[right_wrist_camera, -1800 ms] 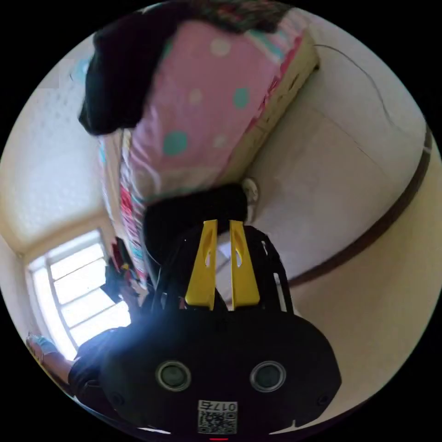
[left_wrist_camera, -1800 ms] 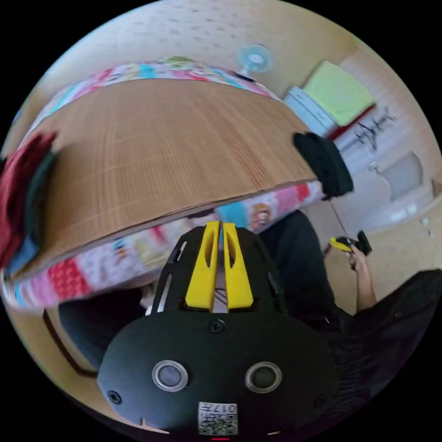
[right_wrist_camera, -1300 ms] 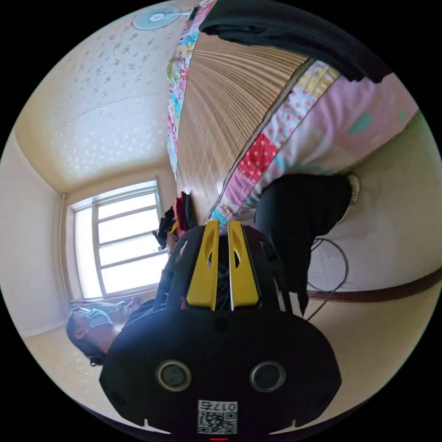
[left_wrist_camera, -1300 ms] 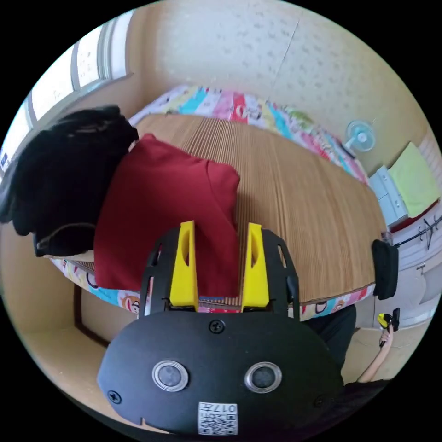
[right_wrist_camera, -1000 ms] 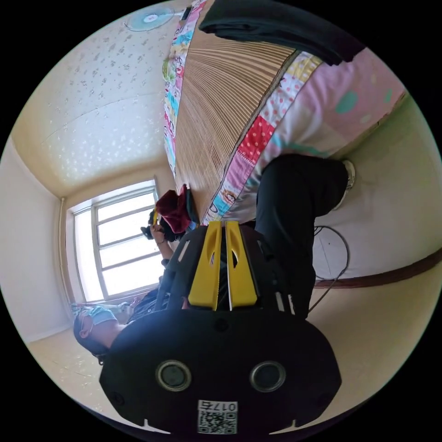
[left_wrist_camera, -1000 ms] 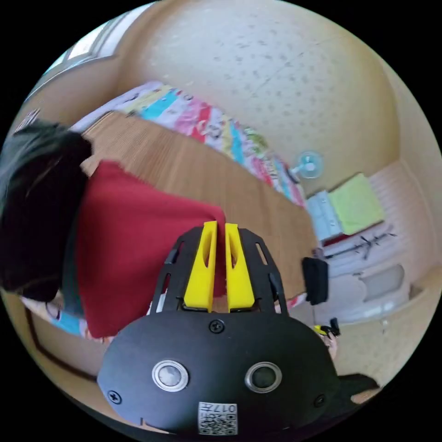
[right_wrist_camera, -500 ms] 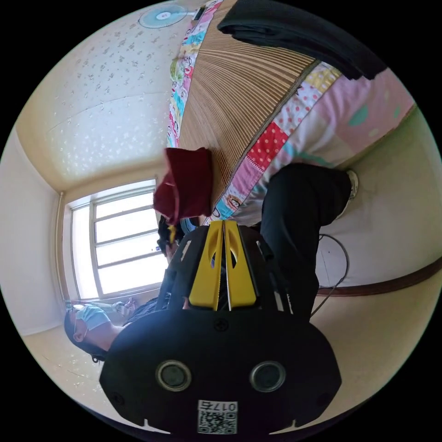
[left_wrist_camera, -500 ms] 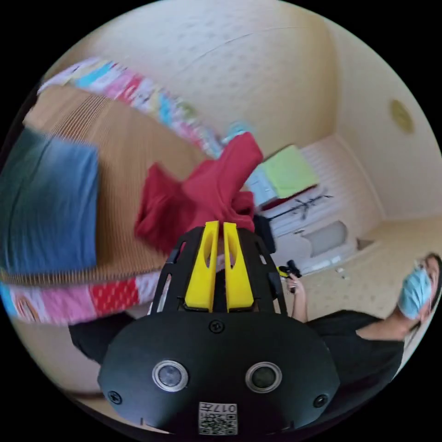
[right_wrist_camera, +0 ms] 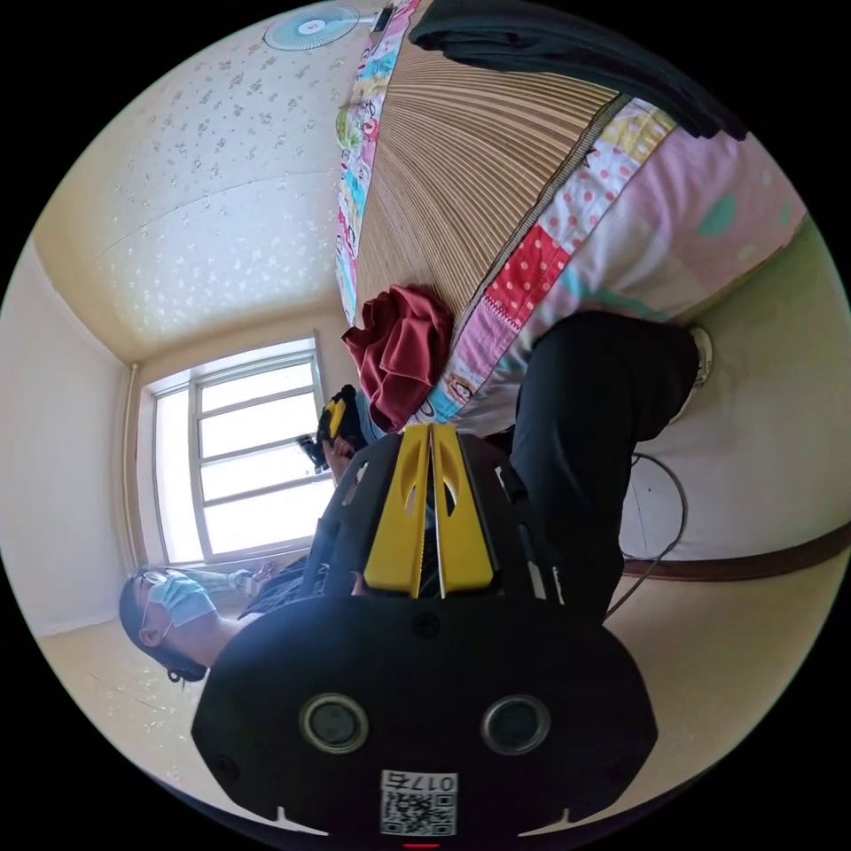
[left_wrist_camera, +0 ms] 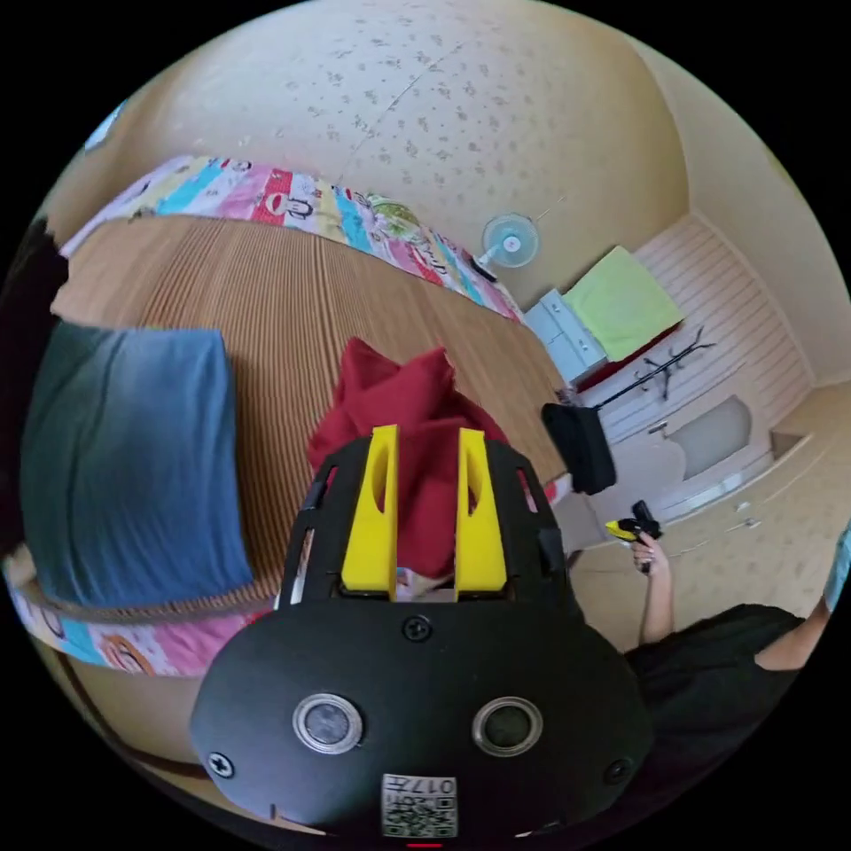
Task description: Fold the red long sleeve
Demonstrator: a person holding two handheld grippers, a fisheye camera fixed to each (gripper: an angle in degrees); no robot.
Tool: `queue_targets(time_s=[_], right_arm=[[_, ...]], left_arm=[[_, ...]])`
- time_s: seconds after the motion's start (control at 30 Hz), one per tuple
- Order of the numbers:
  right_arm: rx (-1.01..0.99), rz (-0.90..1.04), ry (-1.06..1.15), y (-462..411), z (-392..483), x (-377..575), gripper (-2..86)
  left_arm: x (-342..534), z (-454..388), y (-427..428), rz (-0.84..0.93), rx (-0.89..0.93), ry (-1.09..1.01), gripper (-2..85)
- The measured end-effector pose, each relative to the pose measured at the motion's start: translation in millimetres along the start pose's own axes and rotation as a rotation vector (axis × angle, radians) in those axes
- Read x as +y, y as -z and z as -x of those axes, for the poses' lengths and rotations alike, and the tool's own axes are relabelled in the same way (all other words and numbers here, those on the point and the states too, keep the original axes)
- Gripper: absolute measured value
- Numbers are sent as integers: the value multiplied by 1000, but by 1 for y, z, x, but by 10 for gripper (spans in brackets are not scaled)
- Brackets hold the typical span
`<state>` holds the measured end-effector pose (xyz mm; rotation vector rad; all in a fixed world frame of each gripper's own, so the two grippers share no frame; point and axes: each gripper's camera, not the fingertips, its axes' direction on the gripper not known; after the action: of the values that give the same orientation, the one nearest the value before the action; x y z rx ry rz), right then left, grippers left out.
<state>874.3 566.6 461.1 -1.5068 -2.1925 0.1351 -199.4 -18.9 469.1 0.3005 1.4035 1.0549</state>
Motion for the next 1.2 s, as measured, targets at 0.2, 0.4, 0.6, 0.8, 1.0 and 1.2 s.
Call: queue_targets(time_s=[0.2,0.4,0.6,0.8,1.0,1.2], right_arm=[[-69,-9,-3,-7,-22,20,5],[-60,-58,-37,-4,-49,51,4],[-85,-80,-6,-10,-63,72,4],[-73,-11,156,-45,-45,83,6],[-7,57,439,-89,-1,113,14],[-49,98,729,-141,41,146,67]], left_arm=[[-78,56,-63,305,-54,-43,171],[-49,103,-87,527,36,42,98],[-9,74,23,170,504,-147,38],[1,3,153,-166,1054,-626,27],[16,-66,239,-254,1466,-985,29],[43,-80,283,-368,2012,-1088,27]])
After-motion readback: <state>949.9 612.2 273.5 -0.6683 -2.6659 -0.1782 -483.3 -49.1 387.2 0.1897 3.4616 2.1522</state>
